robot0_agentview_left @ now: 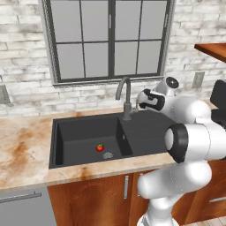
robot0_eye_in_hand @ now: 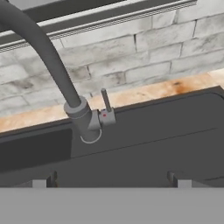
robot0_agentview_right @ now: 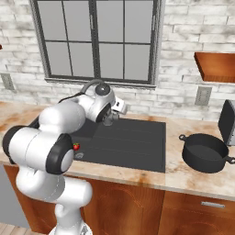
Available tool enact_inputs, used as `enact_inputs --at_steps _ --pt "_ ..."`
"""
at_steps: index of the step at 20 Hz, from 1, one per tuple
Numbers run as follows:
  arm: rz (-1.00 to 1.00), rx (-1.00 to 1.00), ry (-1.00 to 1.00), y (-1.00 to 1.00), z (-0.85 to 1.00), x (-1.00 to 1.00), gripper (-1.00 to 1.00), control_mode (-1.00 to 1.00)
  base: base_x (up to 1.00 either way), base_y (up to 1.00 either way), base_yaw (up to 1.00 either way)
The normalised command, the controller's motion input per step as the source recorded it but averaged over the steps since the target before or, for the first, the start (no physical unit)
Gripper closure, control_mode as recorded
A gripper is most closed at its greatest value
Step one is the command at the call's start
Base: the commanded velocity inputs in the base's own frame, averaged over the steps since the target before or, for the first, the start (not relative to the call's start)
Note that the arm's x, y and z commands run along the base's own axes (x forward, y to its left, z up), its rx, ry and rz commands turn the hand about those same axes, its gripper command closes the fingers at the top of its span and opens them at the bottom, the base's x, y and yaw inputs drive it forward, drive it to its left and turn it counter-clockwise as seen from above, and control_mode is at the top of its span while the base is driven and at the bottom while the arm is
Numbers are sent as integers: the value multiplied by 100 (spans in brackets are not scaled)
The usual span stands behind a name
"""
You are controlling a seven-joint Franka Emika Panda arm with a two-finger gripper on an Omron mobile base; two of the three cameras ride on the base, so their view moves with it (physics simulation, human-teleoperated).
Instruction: Dump the tomato from the pot into the sink. Then turn on the water and wash the tomato. Then turn off the water and put the tomato back in the pot.
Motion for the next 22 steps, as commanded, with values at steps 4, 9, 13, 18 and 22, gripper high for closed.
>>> enact_inputs --at_steps 4,9,13,18,22 --pt "0 -2 -2 -3 -24 5 -100 -100 0 0 0" --pt "0 0 -4 0 -12 19 -100 -100 0 0 0" --pt "0 -1 -6 -1 -14 32 -100 -100 0 0 0" --pt "0 0 0 -13 -15 27 -100 -100 0 0 0" --pt "0 0 0 -4 -5 25 -100 -100 0 0 0"
